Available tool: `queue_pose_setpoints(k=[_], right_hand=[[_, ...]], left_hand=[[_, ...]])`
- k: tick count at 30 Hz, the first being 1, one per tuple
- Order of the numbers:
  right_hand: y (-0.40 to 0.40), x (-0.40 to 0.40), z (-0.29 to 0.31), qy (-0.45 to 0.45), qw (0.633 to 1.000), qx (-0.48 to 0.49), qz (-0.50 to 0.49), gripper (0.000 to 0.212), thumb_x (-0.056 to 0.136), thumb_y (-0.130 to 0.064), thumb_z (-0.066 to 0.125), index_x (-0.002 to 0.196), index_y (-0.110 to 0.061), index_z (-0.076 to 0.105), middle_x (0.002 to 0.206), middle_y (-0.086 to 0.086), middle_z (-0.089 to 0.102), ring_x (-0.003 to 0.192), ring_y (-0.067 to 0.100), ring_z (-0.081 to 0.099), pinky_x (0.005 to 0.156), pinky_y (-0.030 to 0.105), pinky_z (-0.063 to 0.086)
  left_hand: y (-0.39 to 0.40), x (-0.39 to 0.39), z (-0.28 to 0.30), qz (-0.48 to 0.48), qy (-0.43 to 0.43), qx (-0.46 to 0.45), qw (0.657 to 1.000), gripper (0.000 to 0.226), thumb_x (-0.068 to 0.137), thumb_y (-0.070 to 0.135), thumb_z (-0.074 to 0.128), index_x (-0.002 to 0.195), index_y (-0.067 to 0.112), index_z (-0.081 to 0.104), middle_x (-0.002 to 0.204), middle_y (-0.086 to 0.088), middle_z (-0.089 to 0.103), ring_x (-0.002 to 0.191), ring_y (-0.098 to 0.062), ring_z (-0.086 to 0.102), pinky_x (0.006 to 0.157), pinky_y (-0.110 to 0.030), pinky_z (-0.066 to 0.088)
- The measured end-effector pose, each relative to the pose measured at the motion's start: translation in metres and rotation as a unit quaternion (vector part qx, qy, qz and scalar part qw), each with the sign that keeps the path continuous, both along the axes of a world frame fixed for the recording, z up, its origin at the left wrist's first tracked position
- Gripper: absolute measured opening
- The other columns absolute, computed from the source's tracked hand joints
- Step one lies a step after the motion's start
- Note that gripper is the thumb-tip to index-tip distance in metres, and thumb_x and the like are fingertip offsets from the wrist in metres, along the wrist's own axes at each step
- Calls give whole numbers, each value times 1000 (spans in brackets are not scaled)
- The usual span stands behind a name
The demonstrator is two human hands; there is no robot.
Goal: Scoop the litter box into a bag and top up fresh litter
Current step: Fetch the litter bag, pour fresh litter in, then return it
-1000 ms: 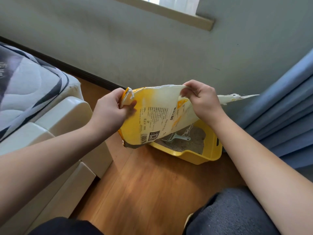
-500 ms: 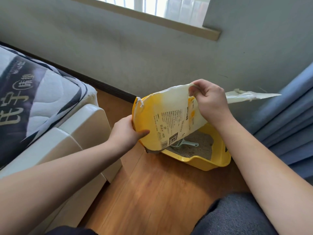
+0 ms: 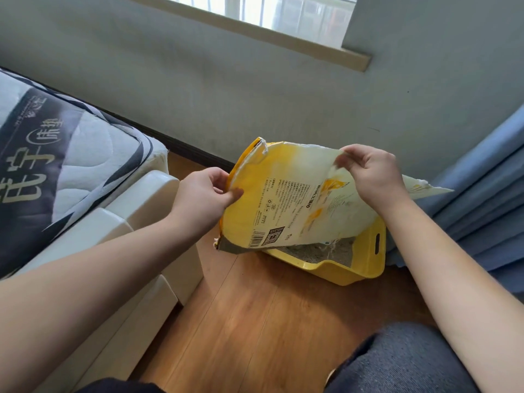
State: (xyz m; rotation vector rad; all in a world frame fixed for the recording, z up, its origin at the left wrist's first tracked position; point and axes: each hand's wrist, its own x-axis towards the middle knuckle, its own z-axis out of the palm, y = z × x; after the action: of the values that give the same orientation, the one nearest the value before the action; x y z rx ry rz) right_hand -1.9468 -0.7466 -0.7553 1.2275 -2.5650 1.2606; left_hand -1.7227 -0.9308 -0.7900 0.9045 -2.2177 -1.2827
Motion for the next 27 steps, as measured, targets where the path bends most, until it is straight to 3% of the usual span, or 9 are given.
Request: queue_pose_setpoints(k=[7, 13, 18, 23, 27], right_hand=[[3, -5, 1, 35, 999, 31, 24, 9, 90, -11, 65, 89, -13, 74, 85, -3, 68, 78, -8, 58, 74, 0, 38], [5, -8, 2, 43, 998, 39, 10, 8, 87, -19, 69, 95, -18, 70, 84, -7, 67, 83, 8, 64, 79, 21, 49], [5, -11, -1, 53, 998, 44, 1, 8, 86, -21, 70, 93, -16, 71, 81, -8, 65, 77, 7, 59, 71, 14, 44], [3, -14, -7, 51, 998, 45, -5, 11, 85, -21, 71, 93, -14, 72, 84, -5, 67, 78, 7, 59, 74, 17, 46], [1, -15, -8, 50, 998, 34, -10, 7, 85, -22, 71, 90, -18, 72, 80, -9, 65, 74, 0, 57, 71, 13, 44]], left_hand=[[0, -1, -1, -2, -8, -17, 1000, 9, 86, 31, 72, 88, 27, 64, 86, 10, 69, 81, -5, 65, 63, -23, 52], [-1, -1, -1, -7, -10, -57, 998, 13, 85, 34, 71, 93, 25, 65, 87, 10, 68, 83, -5, 64, 66, -26, 53], [1, 0, 1, -11, -2, -99, 995, 19, 85, 37, 70, 96, 23, 67, 89, 11, 68, 82, -5, 63, 64, -24, 52], [-1, -2, 2, -15, 1, -125, 992, 23, 84, 38, 72, 99, 20, 68, 91, 7, 69, 85, -9, 65, 72, -36, 59], [-5, -4, 4, -10, 4, -139, 990, 25, 84, 37, 72, 101, 18, 70, 91, 6, 69, 86, -11, 65, 73, -35, 57]])
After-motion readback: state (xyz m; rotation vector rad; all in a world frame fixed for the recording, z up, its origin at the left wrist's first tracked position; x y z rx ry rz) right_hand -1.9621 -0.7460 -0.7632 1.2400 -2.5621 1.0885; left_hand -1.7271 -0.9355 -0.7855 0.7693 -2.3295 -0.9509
